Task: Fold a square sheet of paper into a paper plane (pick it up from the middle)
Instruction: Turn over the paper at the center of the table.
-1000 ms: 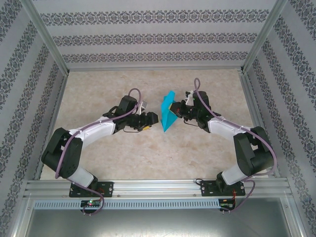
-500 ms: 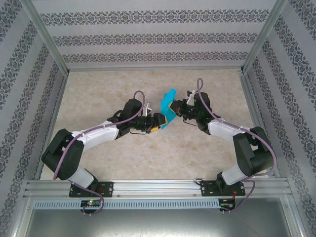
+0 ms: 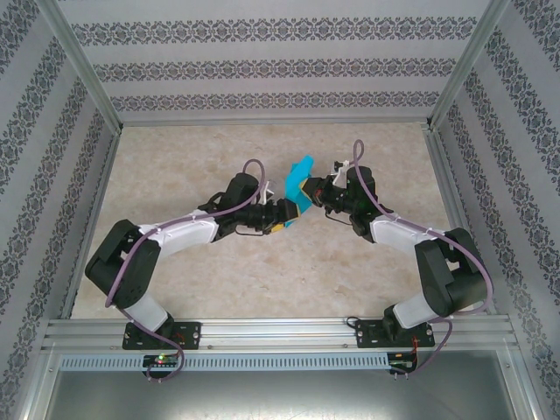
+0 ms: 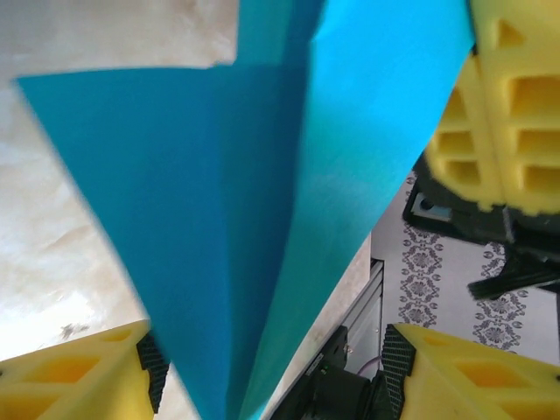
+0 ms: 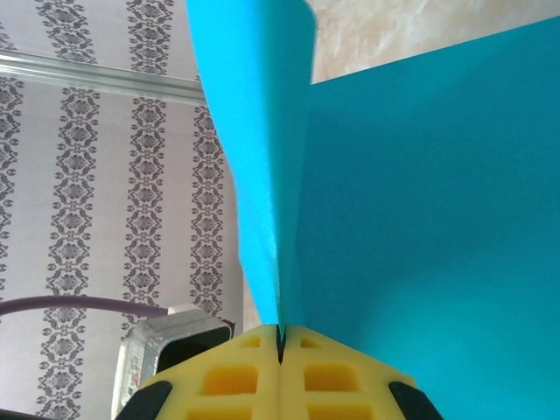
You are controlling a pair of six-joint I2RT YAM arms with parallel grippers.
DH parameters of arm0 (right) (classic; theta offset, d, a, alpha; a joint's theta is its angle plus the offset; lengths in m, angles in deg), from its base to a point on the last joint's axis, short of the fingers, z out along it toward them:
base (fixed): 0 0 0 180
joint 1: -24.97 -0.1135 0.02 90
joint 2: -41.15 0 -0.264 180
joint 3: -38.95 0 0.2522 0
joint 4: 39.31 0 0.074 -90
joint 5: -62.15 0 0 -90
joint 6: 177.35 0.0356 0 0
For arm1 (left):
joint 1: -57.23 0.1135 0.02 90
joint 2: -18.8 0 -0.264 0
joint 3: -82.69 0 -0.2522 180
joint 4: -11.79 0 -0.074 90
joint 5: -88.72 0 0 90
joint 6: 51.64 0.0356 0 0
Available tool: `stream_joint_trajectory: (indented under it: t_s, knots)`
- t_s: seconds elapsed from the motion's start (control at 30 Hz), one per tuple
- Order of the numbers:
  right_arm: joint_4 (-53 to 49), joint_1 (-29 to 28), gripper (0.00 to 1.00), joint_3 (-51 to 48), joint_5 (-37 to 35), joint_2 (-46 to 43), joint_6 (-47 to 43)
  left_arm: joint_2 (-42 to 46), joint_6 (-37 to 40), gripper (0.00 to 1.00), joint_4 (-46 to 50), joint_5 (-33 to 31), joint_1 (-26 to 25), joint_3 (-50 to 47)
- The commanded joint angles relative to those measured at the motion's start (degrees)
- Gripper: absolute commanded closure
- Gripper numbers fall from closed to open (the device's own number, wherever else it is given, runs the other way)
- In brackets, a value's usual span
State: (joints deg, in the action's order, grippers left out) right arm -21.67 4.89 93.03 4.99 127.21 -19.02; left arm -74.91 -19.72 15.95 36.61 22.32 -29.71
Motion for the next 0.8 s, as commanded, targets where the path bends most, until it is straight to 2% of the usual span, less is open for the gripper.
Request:
stream_joint_trajectory:
  t_s: [0.0, 0.07, 0.47, 0.77]
  knots:
    - [3.89, 0.17, 1.00, -1.03, 0.71, -0.91, 1.87, -0.68, 1.74, 0.34, -1.51, 0.08, -0.77, 3.01]
    - [3.38, 0.27, 1.00, -1.18, 0.69, -1.05, 1.59, -0.68, 2.51, 0.38, -0.49, 0.29, -0.77, 4.42]
    - [3.10, 1.37, 1.00, -2.26, 0.91, -0.96, 0.60, -1.70, 5.79, 0.73, 5.09, 1.26, -0.78, 7.49]
    - [2.71, 2.36, 1.00, -3.13, 1.00, -1.04, -0.09, -1.32, 7.43, 0.88, 7.14, 0.71, -0.77, 8.03]
